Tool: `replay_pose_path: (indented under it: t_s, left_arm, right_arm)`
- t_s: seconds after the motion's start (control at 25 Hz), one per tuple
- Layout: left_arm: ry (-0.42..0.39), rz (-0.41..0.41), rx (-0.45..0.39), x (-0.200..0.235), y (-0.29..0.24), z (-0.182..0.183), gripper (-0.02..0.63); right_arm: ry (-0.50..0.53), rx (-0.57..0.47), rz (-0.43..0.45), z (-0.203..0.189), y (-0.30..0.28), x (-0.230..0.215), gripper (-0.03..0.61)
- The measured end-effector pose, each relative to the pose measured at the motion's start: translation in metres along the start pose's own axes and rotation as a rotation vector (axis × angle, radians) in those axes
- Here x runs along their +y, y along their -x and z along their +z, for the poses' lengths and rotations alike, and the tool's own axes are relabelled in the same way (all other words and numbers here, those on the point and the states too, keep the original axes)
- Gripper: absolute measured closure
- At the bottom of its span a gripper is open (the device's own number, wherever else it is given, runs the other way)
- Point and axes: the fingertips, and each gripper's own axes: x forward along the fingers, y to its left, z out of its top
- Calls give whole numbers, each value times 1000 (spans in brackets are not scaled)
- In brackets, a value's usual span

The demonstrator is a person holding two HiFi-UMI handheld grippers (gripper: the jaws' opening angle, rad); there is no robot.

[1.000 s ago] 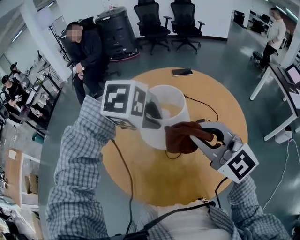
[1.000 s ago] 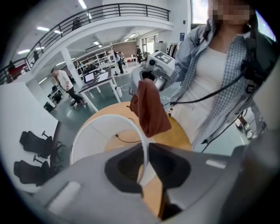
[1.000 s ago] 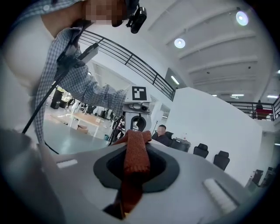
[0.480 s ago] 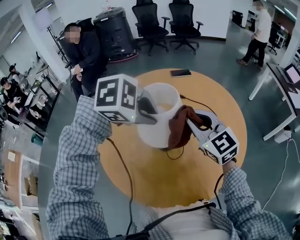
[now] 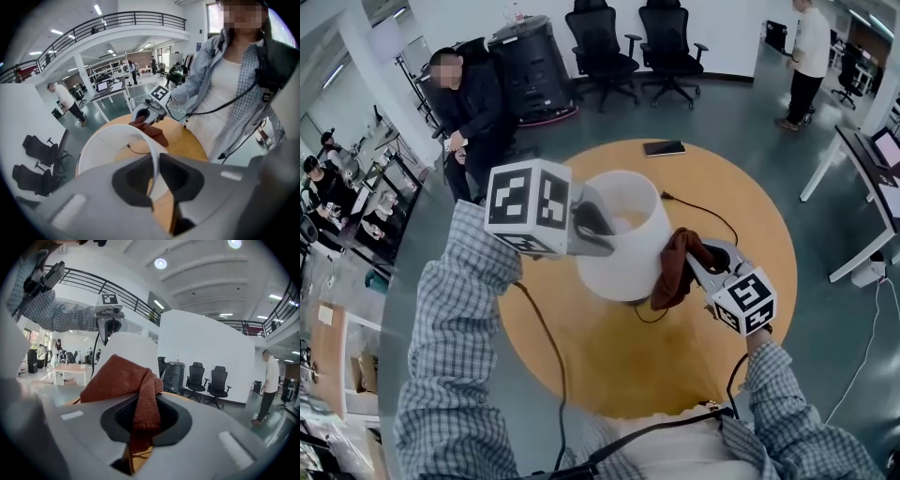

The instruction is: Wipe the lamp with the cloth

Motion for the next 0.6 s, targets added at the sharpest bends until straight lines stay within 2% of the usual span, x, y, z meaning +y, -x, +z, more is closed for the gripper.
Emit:
replay_pose_path:
  t_s: [0.16, 0.36, 0.48, 0.6]
  left_arm:
    - [-51, -1, 15, -6, -4, 3, 560]
    - [-150, -3, 43, -16, -11, 6, 560]
    - [-182, -5, 57, -22, -15, 10, 560]
    - [-188, -2, 65, -23, -18, 12, 558]
  right_arm:
    - [42, -86, -11, 34, 14, -6, 535]
    - [31, -208, -39, 86, 15, -33, 535]
    - [38, -212, -32, 97, 0, -41, 535]
    - [27, -166, -8, 81, -15, -39, 537]
